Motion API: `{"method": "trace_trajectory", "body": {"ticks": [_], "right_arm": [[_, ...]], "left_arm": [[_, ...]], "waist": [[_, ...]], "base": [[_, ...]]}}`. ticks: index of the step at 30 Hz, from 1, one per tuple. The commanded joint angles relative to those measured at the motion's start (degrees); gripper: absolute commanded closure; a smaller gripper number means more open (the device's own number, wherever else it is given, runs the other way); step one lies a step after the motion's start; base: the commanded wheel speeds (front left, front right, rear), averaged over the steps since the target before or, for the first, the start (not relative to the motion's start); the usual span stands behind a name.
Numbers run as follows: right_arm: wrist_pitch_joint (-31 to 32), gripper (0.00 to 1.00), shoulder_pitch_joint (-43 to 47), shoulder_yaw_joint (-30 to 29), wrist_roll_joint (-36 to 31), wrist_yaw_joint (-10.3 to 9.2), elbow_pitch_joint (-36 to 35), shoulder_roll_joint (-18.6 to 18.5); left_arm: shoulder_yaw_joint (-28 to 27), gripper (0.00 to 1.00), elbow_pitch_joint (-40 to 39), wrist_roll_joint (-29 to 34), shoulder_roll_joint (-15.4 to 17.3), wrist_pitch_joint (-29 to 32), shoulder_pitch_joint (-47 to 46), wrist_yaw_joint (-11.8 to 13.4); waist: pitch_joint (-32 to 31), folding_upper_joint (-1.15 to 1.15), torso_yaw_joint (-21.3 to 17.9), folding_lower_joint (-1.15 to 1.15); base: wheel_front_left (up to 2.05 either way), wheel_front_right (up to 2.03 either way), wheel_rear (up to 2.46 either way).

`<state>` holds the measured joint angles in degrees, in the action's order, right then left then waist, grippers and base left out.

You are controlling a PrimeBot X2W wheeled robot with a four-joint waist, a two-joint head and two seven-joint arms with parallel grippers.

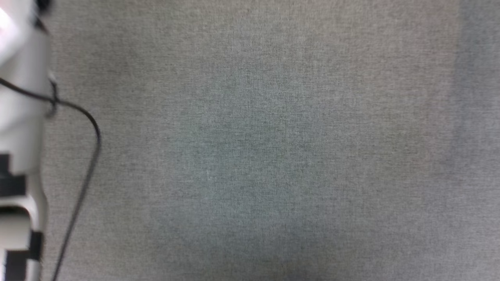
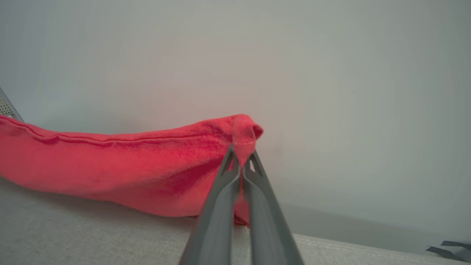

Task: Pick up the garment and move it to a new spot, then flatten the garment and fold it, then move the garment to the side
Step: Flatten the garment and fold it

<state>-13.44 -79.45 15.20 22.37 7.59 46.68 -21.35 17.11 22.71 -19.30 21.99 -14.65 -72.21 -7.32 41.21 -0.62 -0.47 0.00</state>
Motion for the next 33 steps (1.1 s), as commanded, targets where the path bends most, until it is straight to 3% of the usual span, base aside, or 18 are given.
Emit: {"method": "trace_trajectory", "body": {"ticks": [1, 15, 27, 31, 33], "right_arm": [[-0.64, 1.00, 3.50, 1.24, 1.57, -0.10, -0.94, -0.08], [0.45, 1.00, 30.93, 14.76, 14.67, -0.10, -8.83, -7.59], [7.00, 1.00, 50.13, 18.51, 28.34, -0.10, -15.68, -15.37], [9.83, 1.00, 57.01, 18.46, 32.69, -0.10, -18.72, -17.58], [13.44, 1.00, 64.90, 18.01, 36.61, -0.10, -22.73, -19.63]], "left_arm": [[-0.14, 1.00, -1.07, 0.04, -0.53, -0.34, 4.40, -0.11], [1.53, 1.00, -5.94, 0.33, -2.79, -0.34, 40.80, -0.15], [8.02, 1.00, -10.70, -2.44, 3.99, 1.36, 59.40, -0.16], [10.52, 1.00, -13.78, -3.84, 6.11, 3.46, 64.45, -0.16], [13.26, 1.00, -18.44, -5.64, 8.84, 6.53, 71.18, -0.16]], "waist": [[-4.50, 0.62, 0.70, 0.00], [-21.22, 0.62, 2.59, 0.00], [-32.40, 0.62, 3.57, 0.00], [-35.53, 0.62, 3.46, 0.00], [-38.21, 0.62, 2.99, 0.00]], "base": [[0.00, 0.00, 0.00], [0.00, 0.00, 0.00], [0.00, 0.00, 0.00], [0.00, 0.00, 0.00], [0.00, 0.00, 0.00]]}}
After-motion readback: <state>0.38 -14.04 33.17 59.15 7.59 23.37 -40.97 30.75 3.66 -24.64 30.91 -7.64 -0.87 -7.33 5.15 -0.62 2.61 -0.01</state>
